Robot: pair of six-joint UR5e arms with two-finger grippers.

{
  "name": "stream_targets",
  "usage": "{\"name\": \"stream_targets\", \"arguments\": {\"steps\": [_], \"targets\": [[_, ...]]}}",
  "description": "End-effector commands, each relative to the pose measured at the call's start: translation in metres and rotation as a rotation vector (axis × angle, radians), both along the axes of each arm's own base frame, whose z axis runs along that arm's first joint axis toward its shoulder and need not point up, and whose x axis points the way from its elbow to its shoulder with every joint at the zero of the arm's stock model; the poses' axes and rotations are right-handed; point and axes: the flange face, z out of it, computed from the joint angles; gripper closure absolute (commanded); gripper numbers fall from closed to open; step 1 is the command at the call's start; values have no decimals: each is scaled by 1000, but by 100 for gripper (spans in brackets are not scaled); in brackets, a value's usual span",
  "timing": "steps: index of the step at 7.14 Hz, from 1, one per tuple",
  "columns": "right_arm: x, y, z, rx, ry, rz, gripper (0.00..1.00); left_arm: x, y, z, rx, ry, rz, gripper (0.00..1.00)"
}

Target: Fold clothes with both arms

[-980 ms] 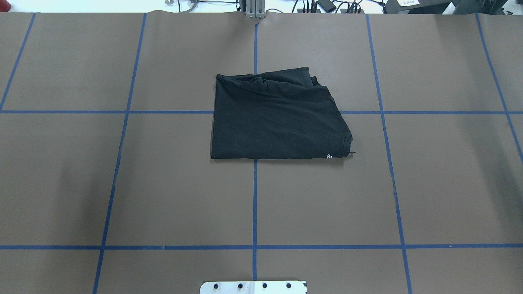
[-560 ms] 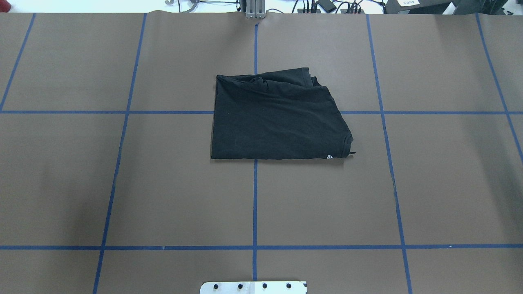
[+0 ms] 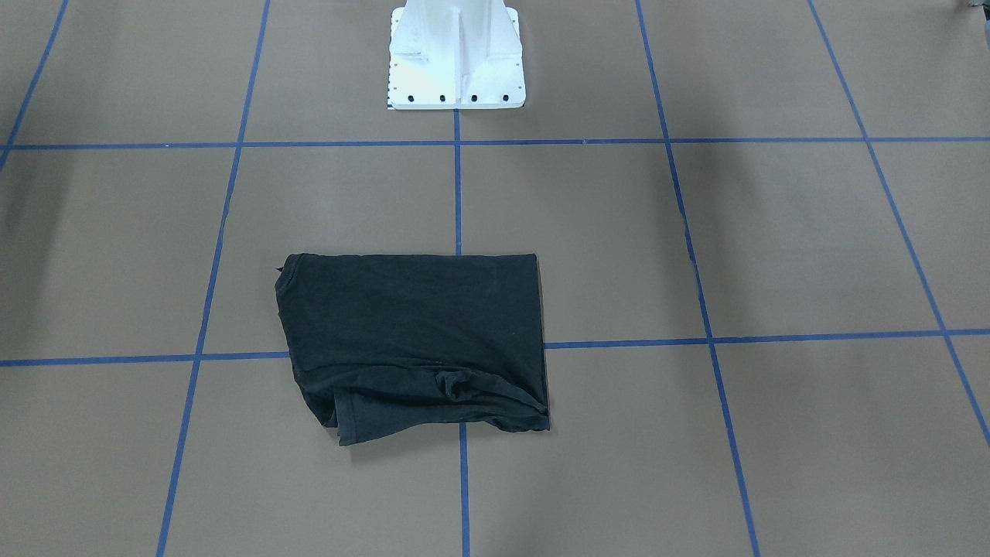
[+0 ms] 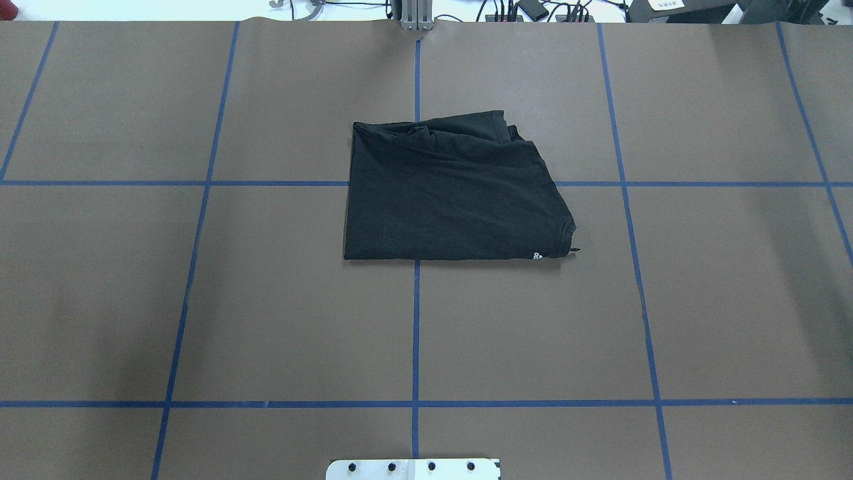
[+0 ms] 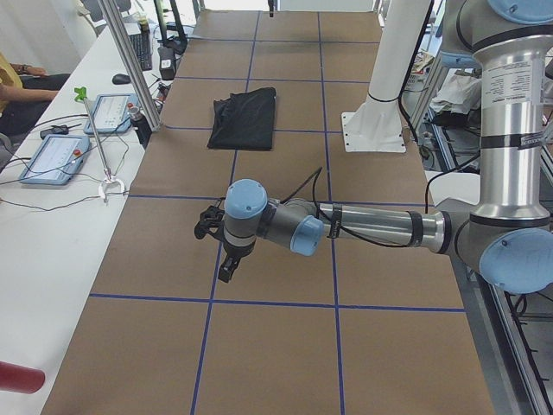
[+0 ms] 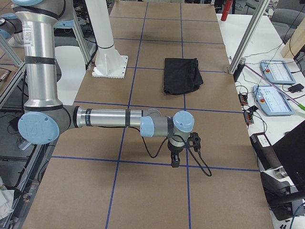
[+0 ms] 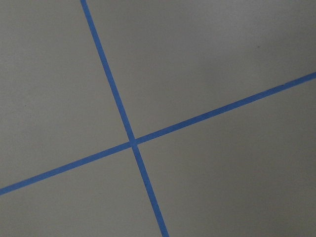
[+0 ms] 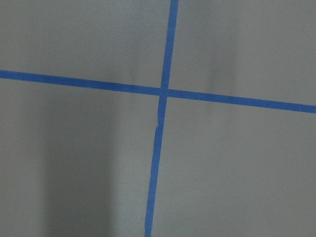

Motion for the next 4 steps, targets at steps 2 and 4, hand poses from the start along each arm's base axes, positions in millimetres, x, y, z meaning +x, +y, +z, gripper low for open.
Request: {"name": "stream_targets", "arguments": {"steps": [2, 4], "targets": [[3, 1, -8, 8, 3, 2, 0, -3, 1, -9, 1, 24, -7, 0], [3, 1, -8, 6, 2, 4, 0, -5, 4, -14, 13, 20, -11, 0]]}}
